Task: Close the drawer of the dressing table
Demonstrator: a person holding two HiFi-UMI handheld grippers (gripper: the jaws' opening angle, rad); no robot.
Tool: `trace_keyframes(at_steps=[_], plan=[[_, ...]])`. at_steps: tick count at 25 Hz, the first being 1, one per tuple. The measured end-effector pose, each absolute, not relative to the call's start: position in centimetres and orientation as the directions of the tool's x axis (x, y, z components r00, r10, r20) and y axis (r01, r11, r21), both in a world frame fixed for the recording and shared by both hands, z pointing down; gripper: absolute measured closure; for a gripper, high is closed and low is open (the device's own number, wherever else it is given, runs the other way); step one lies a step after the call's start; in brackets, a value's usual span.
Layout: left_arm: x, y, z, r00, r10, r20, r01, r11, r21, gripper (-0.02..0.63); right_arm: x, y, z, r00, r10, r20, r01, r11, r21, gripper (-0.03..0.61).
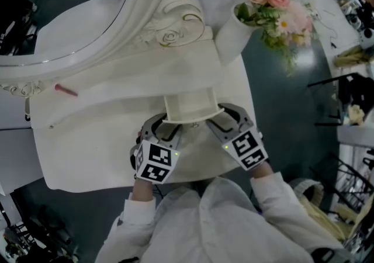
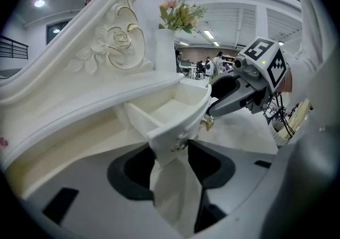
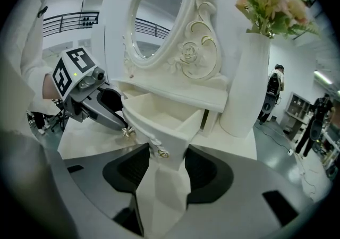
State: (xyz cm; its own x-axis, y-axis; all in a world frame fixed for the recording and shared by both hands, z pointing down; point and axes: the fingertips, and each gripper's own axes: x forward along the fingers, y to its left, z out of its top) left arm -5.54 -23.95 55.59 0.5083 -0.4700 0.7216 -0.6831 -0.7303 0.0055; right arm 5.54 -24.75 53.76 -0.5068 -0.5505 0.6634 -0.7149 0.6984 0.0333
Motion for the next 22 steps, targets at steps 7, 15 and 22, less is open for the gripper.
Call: trace_keyframes(at_steps=[7,15,22], plan=[[-5.6,-24.0,55.3,0.516,-0.475,0.712,-0.682,-0.732,0.006,0.416,5.4,-24.7,53.0,-0.498,-0.55,0.671,-0.694,0.717,0.073,0.37],[-5.7,-24.0,54.9,0.51,-0.482,0.712,-0.667,-0.744,-0.025,0.417,5.5,-24.7,53.2,-0.504,-0.569,0.65,-0.708,0.703,0.066,0.37],[-5.9,-24.1,55.4,0.497,-0.474,0.727,-0.673,-0.74,-0.023,0.43,5.3,-25.2,53.2,-0.5,-0.55,0.669,-0.674,0.732,0.099,0.37]])
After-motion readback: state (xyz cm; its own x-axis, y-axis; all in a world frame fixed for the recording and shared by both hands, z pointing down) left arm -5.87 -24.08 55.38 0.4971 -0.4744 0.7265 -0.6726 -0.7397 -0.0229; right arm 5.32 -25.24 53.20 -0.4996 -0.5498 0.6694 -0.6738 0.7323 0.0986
